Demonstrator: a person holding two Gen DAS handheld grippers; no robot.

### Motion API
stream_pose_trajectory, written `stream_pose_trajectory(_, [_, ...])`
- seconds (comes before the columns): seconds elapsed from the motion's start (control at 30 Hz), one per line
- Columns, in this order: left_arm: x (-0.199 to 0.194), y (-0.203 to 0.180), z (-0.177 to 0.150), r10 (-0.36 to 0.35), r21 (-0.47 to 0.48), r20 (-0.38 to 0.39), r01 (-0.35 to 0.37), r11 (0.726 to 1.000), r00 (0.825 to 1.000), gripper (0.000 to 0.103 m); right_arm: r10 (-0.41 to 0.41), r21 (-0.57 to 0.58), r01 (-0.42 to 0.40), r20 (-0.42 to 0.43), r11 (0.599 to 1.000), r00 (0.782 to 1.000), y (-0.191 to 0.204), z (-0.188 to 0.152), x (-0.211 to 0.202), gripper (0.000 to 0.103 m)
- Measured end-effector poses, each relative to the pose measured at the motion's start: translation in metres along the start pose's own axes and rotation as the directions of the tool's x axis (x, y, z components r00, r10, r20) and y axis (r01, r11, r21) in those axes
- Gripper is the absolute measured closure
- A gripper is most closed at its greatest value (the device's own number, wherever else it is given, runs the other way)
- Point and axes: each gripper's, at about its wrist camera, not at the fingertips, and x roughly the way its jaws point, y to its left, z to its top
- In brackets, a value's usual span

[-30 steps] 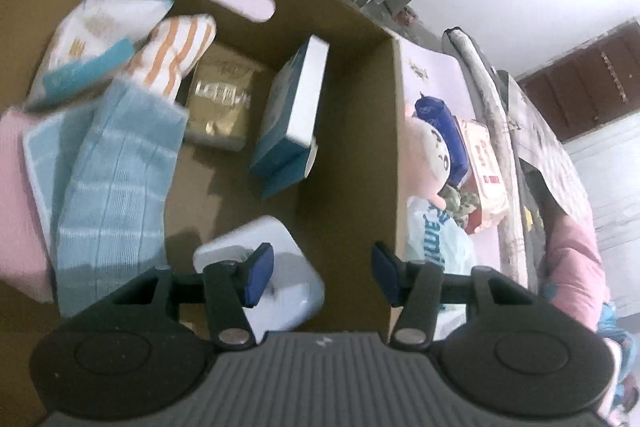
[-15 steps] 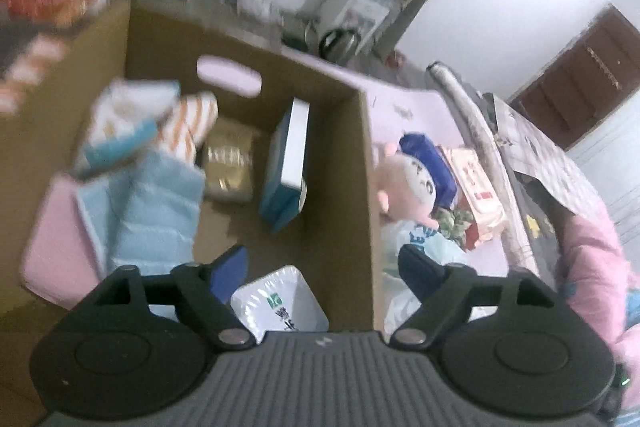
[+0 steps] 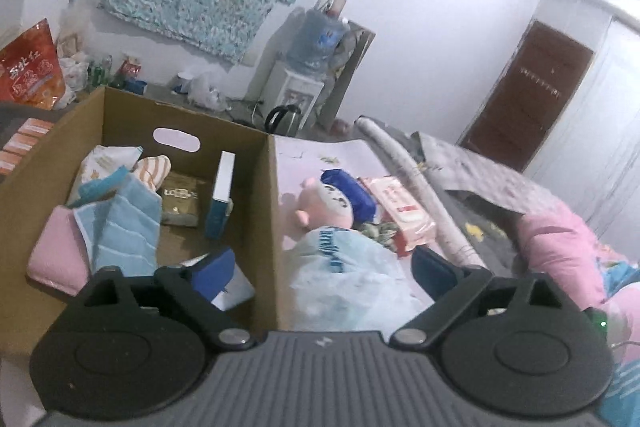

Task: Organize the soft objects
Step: 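Move the left tool from the box to the green scrunchie on the mat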

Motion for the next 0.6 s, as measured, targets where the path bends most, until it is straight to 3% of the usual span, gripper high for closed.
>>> stream_pose_trajectory(0.13, [-0.007, -0.012, -0.019, 0.003, -0.001, 0.036, -0.003, 1.0, 0.999, 0.0, -0.023, -0.001, 0.023, 0.011, 1.0, 1.0, -0.004, -0.003, -0.01, 0.031])
stream_pose_trajectory(0.4, [-0.008, -0.024, -0.043, -0.004, 0.031, 0.009, 0.004, 1.0, 1.0, 0.0, -0.073, 0.016, 0.073, 0.014, 0.997, 0.997, -0.012, -0.011, -0.026, 0.03])
stream_pose_trajectory(0.6, [-0.001, -0.034, -0.046, -0.036, 0.06, -0.042, 0.039, 0.997, 0.998, 0.0, -0.067, 0.041, 0.065, 0.055, 0.997, 0.996, -0.021, -0.015, -0.04, 0.028])
